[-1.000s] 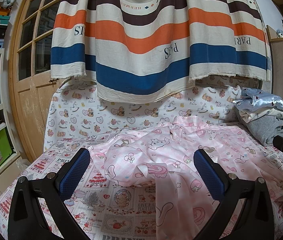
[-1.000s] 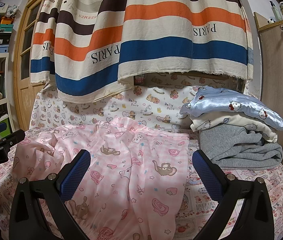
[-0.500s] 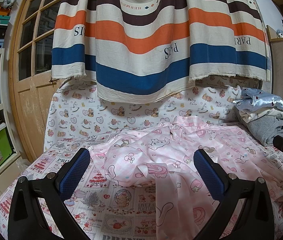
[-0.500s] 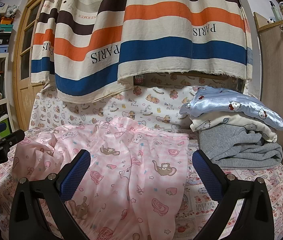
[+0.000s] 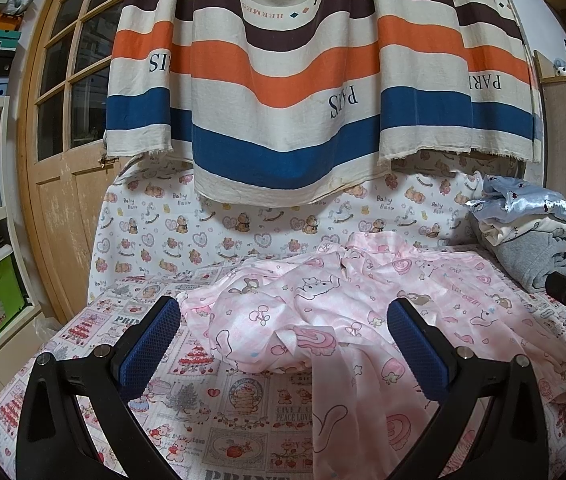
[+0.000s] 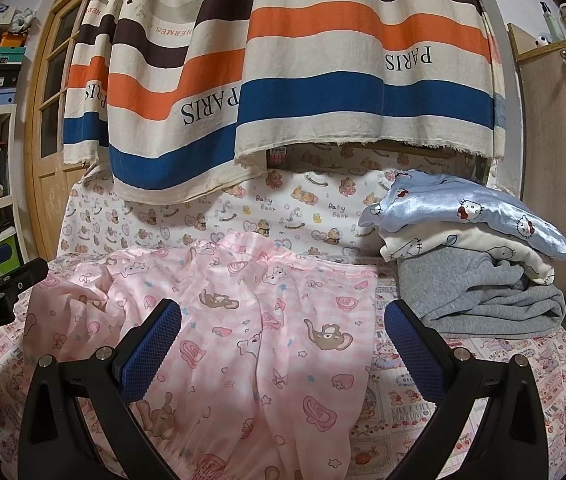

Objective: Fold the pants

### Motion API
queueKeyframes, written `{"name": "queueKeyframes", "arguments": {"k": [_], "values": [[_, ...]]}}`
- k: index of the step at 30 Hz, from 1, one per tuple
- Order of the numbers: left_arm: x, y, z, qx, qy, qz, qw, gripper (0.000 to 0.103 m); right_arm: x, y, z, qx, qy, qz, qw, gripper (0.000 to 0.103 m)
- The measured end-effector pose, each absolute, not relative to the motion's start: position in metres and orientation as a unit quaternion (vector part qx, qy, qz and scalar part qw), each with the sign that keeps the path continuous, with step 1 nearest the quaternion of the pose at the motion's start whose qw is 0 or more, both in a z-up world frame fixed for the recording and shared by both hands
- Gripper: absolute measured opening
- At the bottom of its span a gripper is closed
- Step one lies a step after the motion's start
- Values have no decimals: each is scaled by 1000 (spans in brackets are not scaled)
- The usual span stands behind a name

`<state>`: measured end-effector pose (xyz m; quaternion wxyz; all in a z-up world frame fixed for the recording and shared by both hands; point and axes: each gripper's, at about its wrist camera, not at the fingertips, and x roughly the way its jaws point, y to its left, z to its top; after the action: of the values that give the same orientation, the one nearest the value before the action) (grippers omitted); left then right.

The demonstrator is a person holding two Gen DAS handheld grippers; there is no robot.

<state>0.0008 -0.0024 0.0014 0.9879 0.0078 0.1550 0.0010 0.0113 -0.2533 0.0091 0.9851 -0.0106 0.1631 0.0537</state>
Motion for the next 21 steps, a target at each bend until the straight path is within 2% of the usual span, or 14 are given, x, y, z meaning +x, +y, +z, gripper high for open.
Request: {"name": "queueKeyframes", "arguments": {"k": [13, 21], "values": [[-7, 1, 4, 0, 143, 0, 990, 103, 8, -255, 10, -9, 155, 54, 986, 102], [-28, 29, 11, -70, 104, -40, 991, 103, 2, -256, 13, -6, 151, 46, 987, 102]]}}
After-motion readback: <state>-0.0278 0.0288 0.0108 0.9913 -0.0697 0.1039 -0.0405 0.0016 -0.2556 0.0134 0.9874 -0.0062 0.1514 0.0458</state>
